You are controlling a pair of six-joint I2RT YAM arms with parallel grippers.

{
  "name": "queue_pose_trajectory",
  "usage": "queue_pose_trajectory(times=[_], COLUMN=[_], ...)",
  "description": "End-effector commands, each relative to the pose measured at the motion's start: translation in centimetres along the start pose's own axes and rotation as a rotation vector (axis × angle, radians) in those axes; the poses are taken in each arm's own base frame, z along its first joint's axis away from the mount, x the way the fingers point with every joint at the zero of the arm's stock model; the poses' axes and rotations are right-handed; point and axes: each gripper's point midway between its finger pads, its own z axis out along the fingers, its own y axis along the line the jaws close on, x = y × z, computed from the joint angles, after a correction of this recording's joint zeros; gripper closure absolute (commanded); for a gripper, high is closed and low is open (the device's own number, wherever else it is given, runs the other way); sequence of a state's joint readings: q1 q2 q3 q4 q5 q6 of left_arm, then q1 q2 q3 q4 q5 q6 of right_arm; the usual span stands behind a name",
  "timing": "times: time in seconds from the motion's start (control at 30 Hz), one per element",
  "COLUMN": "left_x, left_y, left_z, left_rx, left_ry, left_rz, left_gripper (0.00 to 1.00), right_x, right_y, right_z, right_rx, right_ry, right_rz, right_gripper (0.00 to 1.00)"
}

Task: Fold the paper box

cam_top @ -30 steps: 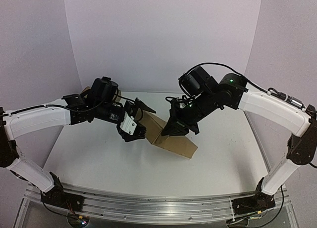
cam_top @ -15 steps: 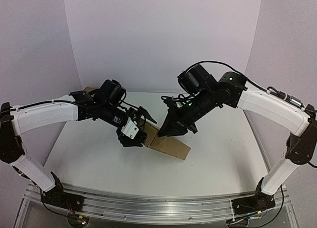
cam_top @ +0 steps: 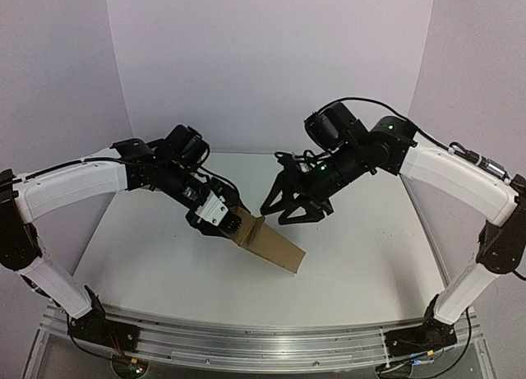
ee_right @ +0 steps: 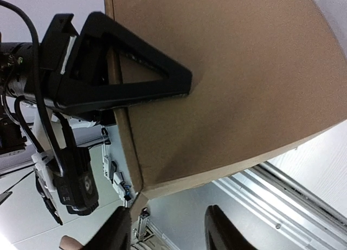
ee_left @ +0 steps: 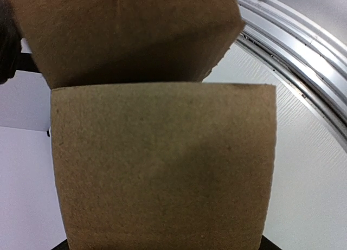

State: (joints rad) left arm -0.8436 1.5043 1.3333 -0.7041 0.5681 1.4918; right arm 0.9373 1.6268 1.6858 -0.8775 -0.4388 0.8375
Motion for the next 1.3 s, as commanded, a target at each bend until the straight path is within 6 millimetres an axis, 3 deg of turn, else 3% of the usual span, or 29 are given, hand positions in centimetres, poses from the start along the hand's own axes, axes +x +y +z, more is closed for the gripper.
queue_pose_trajectory(times=[0.0,0.1,0.23,0.33,0.47,0.53,0.6,0.73,0.8,0.87,0.97,1.1,1.27], left_x=[-2.0,-1.8,-1.7,-1.2,-0.4,-0.2,-0.3,-0.4,-0.4,-0.4,-0.3,-0.2,-0.1], left_y=[1.7,2.0,1.7,1.2,0.0,-0.2,-0.4,-0.6,-0.9,-0.7,-0.4,-0.4,-0.3], left_z=[-2.9,-3.4,-3.6,-3.3,-2.6,-2.3,-2.2,-2.4,-2.4,-2.3,-2.1,-2.0,-1.9], left_rx=[-0.022,-0.029,0.0,0.033,0.098,0.11,0.118,0.106,0.108,0.107,0.104,0.103,0.092], left_ry=[0.004,0.03,0.066,0.128,0.204,0.226,0.226,0.214,0.217,0.224,0.234,0.243,0.244], left_rz=[-0.211,-0.402,-0.677,-0.851,-1.005,-1.027,-1.027,-0.976,-0.943,-0.921,-0.9,-0.893,-0.889], left_gripper=[0.66,0.72,0.78,0.82,0.82,0.83,0.83,0.83,0.82,0.82,0.82,0.82,0.83], right_x=[-1.5,-1.9,-2.3,-2.6,-3.5,-4.3,-4.9,-5.6,-6.0,-6.4,-6.9,-7.4,-6.6], right_y=[4.3,4.0,0.9,-1.1,-0.7,0.3,0.3,-0.1,-1.0,-0.7,1.2,2.5,2.0], right_z=[-6.6,-9.6,-11.4,-10.7,-7.6,-6.3,-6.0,-7.3,-7.8,-7.1,-4.9,-4.3,-2.2], right_rx=[-0.084,-0.046,0.061,0.094,-0.029,-0.118,-0.133,-0.175,-0.185,-0.215,-0.297,-0.349,-0.331], right_ry=[-0.207,-0.336,-0.466,-0.499,-0.486,-0.494,-0.523,-0.626,-0.657,-0.645,-0.56,-0.543,-0.502], right_rz=[-0.168,-0.224,-0.199,-0.091,0.009,0.004,-0.02,-0.041,-0.008,0.005,-0.004,-0.017,-0.003], right_gripper=[0.4,0.37,0.37,0.37,0.3,0.23,0.23,0.41,0.44,0.36,0.24,0.22,0.28])
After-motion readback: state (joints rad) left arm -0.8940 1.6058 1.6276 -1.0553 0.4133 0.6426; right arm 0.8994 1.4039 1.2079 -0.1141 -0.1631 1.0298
